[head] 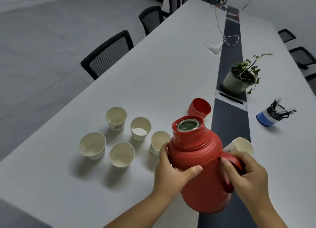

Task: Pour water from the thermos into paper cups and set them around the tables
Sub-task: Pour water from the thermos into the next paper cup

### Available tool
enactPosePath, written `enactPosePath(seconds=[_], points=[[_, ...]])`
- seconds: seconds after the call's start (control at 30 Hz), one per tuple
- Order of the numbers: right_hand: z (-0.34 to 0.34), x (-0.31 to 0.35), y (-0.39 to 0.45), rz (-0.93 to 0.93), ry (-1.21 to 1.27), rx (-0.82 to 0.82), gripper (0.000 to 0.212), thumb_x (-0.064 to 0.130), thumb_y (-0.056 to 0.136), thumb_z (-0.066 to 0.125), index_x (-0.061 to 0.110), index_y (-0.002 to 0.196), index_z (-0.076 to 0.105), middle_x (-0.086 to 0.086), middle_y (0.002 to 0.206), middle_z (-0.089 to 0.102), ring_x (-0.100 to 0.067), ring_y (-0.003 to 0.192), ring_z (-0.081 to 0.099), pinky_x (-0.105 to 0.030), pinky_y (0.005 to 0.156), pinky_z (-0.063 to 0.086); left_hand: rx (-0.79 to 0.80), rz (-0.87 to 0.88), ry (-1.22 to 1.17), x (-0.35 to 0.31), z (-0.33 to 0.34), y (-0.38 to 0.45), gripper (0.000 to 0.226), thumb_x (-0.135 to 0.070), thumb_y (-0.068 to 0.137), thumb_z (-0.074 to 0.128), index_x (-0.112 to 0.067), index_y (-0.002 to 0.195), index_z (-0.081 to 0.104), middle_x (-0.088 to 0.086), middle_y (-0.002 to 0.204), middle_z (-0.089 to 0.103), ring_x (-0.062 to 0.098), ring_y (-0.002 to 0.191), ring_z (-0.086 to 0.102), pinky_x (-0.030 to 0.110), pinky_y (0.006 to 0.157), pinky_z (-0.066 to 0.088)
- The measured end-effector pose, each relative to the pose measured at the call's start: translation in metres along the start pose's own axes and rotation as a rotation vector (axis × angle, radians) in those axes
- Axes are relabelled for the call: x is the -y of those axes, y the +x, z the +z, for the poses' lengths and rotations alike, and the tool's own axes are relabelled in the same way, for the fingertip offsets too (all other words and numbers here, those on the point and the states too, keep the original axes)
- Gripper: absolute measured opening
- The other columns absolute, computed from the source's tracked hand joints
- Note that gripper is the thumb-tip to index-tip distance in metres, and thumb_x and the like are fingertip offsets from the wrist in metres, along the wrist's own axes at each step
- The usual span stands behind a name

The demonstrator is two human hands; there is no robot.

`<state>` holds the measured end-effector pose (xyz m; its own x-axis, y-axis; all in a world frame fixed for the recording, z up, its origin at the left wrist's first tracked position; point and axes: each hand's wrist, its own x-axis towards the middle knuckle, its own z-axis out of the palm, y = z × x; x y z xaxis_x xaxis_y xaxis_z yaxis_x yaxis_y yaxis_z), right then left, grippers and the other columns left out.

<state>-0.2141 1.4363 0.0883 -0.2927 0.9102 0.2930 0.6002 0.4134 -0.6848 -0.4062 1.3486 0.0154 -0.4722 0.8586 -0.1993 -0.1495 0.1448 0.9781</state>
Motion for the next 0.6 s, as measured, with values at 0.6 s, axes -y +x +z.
enactPosePath(seconds=[0.6], points=[[0.017, -0.002, -0.008, 0.17, -0.183, 0.22, 0.032, 0.023, 0.087, 0.091, 0.047, 0.084, 0.07, 0.019, 0.071, 0.071, -0.006, 0.065, 0.067, -0.024, 0.062, 0.053, 0.039, -0.295, -0.16, 0.068, 0.006, -0.018, 0.097, -0.046, 0.07, 0.101, -0.035, 0.149, 0.045, -0.016, 0.122, 0.077, -0.001, 0.106, 0.075, 0.025, 0.094, 0.06]])
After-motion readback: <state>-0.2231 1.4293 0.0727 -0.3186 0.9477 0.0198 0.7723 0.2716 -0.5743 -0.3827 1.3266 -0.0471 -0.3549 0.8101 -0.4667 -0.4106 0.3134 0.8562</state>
